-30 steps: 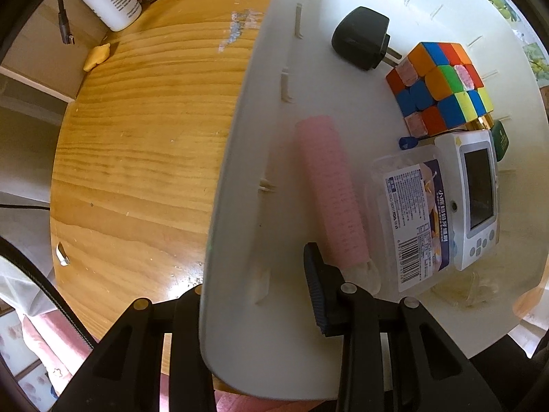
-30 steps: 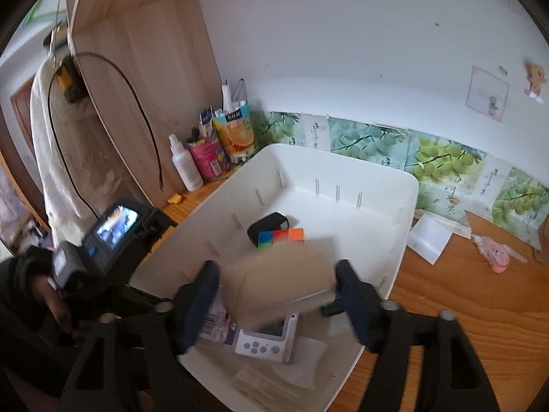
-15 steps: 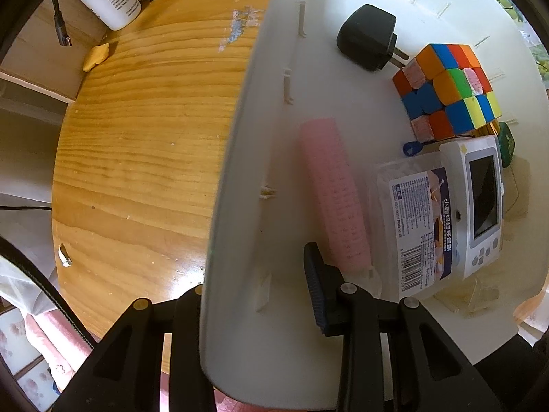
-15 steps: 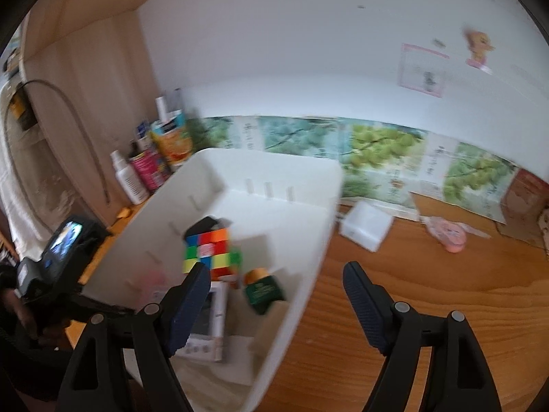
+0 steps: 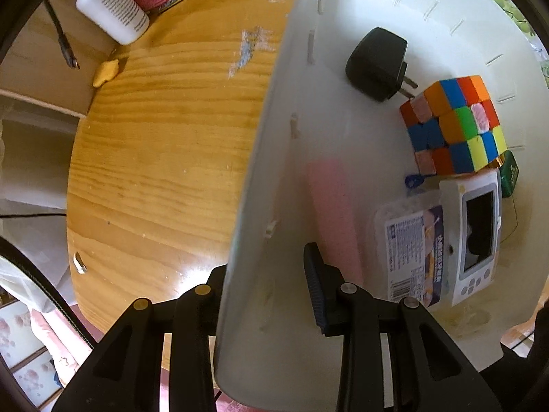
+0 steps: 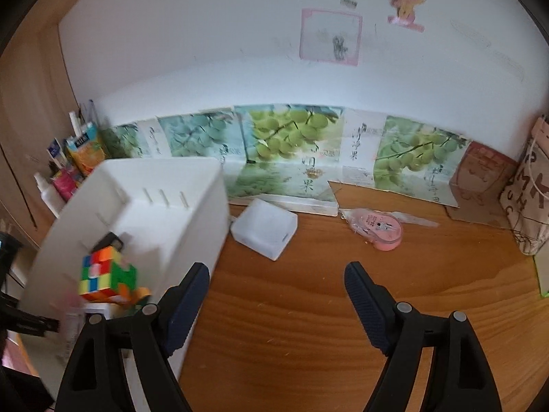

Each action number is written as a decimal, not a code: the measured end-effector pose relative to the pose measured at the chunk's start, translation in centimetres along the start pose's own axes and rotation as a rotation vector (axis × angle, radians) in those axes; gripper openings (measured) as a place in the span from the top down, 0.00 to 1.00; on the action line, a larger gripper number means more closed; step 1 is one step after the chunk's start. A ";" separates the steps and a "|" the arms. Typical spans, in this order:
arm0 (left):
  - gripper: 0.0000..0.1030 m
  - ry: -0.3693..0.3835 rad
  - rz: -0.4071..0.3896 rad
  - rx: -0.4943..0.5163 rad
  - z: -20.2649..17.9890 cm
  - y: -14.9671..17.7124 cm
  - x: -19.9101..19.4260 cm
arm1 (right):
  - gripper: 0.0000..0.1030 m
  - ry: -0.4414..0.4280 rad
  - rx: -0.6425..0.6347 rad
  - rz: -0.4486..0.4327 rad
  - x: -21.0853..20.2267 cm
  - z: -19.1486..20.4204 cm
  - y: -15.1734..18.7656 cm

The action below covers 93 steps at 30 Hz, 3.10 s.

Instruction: Organize rigid objects

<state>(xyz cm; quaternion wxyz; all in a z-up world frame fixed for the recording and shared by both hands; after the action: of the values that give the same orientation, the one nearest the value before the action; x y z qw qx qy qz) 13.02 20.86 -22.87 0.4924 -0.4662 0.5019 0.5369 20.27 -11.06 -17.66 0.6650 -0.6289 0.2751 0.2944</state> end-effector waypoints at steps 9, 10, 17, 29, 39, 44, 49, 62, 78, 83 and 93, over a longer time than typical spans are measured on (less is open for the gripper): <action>0.65 -0.014 0.023 -0.019 -0.2 -2.0 0.0 | 0.21 -0.041 -0.123 -0.023 4.1 -0.1 -0.4; 0.65 -0.019 0.024 -0.020 -0.1 -2.0 0.1 | 0.21 -0.045 -0.139 -0.023 4.7 -0.2 -0.5; 0.65 -0.034 0.043 -0.057 0.2 -1.9 1.1 | 0.21 -0.096 -0.212 -0.045 7.3 -0.2 -1.4; 0.65 -0.060 0.064 -0.116 1.6 -0.9 2.4 | 0.21 -0.184 -0.271 -0.010 11.1 1.1 -1.2; 0.65 -0.071 0.071 -0.131 1.8 -0.1 3.1 | 0.33 -0.225 -0.248 -0.006 11.8 0.4 -1.5; 0.65 -0.062 0.066 -0.127 1.5 0.3 2.5 | 0.78 -0.181 -0.207 0.007 12.0 -0.2 -1.6; 0.65 -0.058 0.056 -0.125 1.8 1.0 2.3 | 0.85 -0.159 -0.228 0.012 11.5 0.0 -1.3; 0.65 -0.039 0.029 -0.080 1.6 2.4 1.9 | 0.83 -0.053 -0.016 0.009 7.6 -4.7 -2.0; 0.65 -0.031 0.049 -0.075 1.1 1.5 2.3 | 0.20 0.129 0.214 0.047 8.7 -12.6 -2.1; 0.65 -0.036 0.062 -0.097 1.1 1.2 2.6 | 0.20 0.126 0.212 0.088 10.8 -12.7 -2.3; 0.65 -0.036 0.068 -0.120 1.3 1.2 3.6 | 0.26 0.160 0.122 0.125 13.6 -10.9 -1.9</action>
<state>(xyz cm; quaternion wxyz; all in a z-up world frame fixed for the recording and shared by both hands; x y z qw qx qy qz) 11.50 22.32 -26.25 0.4538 -0.4678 0.4756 0.5908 30.90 -21.42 -26.97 0.6584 -0.5901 0.3834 0.2669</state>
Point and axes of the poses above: each gripper's, at about its wrist camera, not at the fingertips, and x roughly the way its jaws point, z to its left, y to its underside, the point moved 5 cm from there along x, roughly the way its jaws point, and after that the axes turned 1 degree about x, right-handed, at the moved point
